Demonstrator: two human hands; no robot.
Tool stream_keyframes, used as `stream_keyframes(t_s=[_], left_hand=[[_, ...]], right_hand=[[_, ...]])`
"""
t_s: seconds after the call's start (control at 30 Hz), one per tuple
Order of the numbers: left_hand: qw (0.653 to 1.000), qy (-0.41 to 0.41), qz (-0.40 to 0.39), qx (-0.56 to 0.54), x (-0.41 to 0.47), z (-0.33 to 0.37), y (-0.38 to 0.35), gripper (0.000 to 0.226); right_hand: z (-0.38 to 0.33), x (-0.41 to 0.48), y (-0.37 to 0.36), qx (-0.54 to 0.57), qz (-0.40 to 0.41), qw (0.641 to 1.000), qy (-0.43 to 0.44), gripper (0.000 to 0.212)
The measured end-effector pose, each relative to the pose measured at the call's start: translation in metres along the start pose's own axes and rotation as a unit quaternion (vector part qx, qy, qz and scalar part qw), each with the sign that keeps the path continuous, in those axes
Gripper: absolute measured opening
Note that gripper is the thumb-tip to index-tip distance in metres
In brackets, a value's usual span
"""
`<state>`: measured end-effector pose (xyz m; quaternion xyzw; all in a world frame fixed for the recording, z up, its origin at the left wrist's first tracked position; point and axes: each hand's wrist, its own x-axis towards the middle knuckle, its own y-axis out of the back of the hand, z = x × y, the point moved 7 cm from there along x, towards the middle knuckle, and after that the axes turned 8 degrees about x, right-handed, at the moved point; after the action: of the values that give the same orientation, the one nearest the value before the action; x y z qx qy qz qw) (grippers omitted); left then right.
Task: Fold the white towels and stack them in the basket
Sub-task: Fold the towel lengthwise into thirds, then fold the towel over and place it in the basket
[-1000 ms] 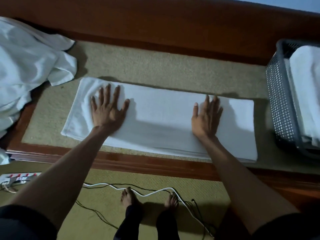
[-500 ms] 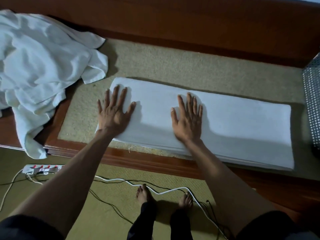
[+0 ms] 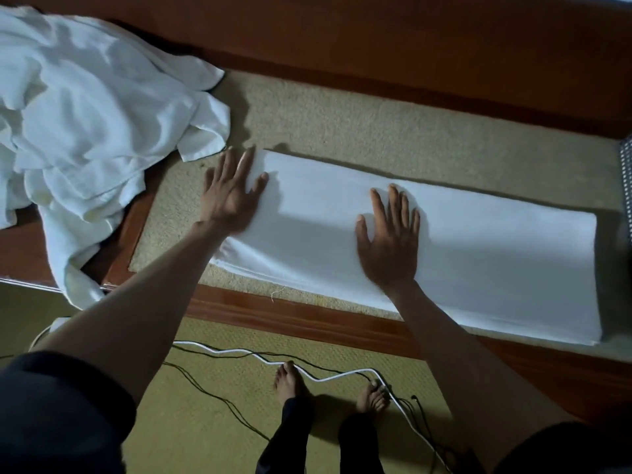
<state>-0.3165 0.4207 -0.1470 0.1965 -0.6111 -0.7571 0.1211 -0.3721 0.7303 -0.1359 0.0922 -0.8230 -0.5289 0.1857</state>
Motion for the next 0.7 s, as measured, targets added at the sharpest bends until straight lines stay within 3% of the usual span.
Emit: stream_keyframes(t_s=[0.2,0.33,0.5,0.6,0.7], left_hand=[[0.996,0.038,0.013,-0.079,-0.041,-0.008,-0.002,0.078],[0.993,0.062,0.042,-0.087,-0.058,-0.009,0.011,0.07],[0.971,0.156,-0.06,-0.169,-0.041,-0.012,0.017,0.062],[0.928,0.221,-0.146,-0.262,-0.031,-0.02,0.016,0.063],[0.898,0.231,-0.182,-0.327,-0.034,-0.016,0.018,0.053]], right_hand=[[0.004,-0.002,-0.004,0.012,-0.026,1.0,-0.006,0.058],[0.004,0.0,-0.004,0.013,-0.025,1.0,-0.01,0.058],[0.004,0.0,-0.003,0.026,-0.029,0.999,-0.023,0.058],[0.002,0.0,-0.002,0.011,-0.039,0.999,-0.022,0.057],[0.003,0.001,-0.002,0.005,-0.055,0.998,-0.022,0.058]])
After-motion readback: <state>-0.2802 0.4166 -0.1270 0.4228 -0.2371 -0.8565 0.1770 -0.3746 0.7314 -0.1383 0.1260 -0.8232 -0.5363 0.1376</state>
